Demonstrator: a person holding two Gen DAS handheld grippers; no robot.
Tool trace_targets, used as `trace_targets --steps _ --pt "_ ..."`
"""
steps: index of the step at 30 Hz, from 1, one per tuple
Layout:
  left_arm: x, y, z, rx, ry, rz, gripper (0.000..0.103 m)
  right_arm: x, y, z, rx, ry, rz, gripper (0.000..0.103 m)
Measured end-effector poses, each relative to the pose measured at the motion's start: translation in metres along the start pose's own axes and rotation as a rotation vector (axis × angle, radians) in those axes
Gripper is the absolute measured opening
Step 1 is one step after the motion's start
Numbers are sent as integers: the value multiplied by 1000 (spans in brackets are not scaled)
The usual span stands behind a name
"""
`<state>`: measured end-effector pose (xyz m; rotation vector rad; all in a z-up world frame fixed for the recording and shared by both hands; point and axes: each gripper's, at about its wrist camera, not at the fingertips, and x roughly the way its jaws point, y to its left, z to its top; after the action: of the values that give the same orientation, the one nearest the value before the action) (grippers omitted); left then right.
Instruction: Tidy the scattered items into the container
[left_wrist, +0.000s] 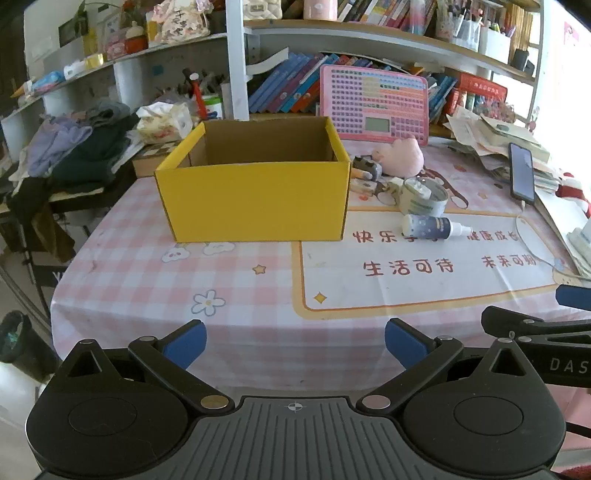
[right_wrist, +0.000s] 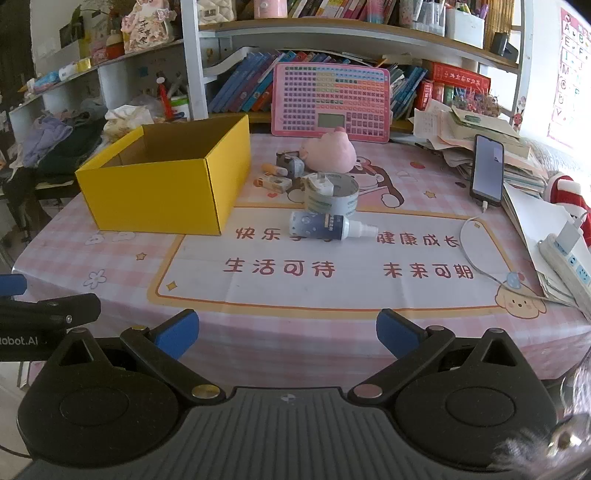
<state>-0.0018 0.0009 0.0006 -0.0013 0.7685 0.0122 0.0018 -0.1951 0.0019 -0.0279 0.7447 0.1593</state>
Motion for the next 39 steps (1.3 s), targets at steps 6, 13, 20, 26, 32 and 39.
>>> trace_targets --steps 6,13,20,26,32,39 --pt "-1 1 0 0 2 -2 103 -1 3 -1 0 -2 2 103" --pt "-1 1 0 0 2 -2 103 -1 3 -1 1 -2 5 103" --pt "1 1 -2 4 12 -12 103 1 5 0 5 6 2 103" --pt "3 3 0 9 16 -14 103 1 4 0 7 6 -4 103" --pt "5 3 1 10 19 -24 103 1 6 1 2 5 -8 103" --pt "6 4 1 17 20 -29 103 3 8 1 0 12 -15 103"
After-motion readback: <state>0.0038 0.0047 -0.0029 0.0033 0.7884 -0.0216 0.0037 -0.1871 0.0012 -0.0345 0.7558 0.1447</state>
